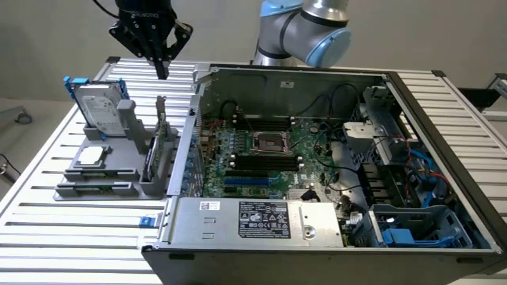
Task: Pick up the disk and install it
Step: 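Reach for the disk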
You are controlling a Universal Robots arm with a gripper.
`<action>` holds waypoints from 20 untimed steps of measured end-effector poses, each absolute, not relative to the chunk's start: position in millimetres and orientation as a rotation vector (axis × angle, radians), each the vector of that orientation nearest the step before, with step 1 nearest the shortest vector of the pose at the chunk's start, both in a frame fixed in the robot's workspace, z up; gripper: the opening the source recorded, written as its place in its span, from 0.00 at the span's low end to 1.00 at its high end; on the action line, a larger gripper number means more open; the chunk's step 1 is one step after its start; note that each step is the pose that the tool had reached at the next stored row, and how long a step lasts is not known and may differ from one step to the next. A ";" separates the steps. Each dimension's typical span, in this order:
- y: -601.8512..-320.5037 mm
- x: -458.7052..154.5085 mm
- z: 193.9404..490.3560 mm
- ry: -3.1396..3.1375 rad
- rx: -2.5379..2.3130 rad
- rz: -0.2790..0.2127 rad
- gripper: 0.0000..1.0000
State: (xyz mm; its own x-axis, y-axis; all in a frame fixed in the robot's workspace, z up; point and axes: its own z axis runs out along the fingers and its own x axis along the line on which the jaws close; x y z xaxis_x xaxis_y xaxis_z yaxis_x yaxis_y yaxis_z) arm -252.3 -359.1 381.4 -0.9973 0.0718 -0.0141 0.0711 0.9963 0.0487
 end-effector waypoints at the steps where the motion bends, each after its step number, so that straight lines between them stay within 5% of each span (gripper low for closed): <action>1: -357.3 -257.2 380.8 3.123 0.112 0.075 0.11; 20: -318.5 -343.3 373.7 3.123 0.112 0.075 0.11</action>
State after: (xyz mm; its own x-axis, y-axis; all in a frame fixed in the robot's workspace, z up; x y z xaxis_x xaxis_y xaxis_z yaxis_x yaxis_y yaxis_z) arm -343.3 -318.5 373.7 -0.9973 0.0718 -0.0141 0.0710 0.9963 0.0486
